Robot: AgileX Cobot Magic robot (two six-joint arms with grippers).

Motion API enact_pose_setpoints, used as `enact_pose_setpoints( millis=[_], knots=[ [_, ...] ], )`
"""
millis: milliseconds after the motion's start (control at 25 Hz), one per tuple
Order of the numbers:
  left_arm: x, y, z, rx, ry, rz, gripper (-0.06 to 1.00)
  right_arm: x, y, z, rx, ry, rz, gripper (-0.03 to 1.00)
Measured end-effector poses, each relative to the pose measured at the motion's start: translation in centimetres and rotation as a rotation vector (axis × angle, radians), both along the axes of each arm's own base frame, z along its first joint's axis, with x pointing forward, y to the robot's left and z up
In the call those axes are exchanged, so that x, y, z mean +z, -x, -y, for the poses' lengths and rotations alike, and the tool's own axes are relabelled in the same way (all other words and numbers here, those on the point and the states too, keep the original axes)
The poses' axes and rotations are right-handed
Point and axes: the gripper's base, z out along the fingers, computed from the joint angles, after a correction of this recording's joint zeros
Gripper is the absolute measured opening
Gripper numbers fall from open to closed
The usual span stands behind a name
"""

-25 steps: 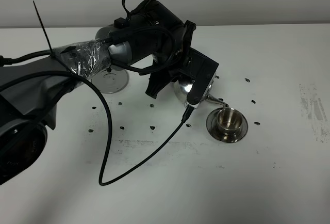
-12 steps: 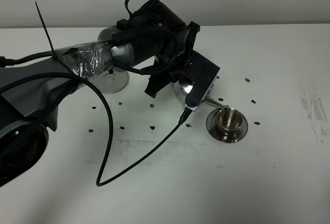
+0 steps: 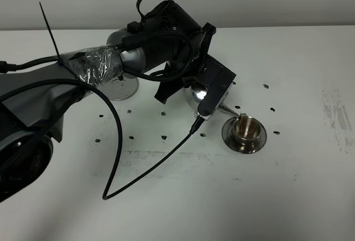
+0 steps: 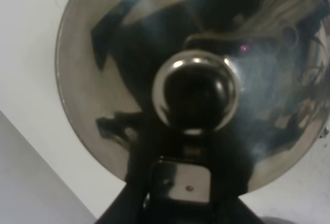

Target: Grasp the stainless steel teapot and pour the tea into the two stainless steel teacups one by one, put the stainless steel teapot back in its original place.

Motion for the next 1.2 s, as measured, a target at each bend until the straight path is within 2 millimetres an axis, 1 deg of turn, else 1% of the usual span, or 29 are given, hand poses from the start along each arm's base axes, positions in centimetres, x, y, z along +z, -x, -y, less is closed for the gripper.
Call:
enact_pose_setpoints(
  millis=[520, 1200],
  knots=[
    [0.04, 0.29, 0.46, -0.017, -0.005, 0.011, 0.18, 0.0, 0.0, 0.0, 0.0, -0.001, 0.0, 0.59],
    [0.1, 0.25, 0.55, -0.025, -0.006, 0.023, 0.18, 0.0, 0.0, 0.0, 0.0, -0.001, 0.0, 0.59]
  ],
)
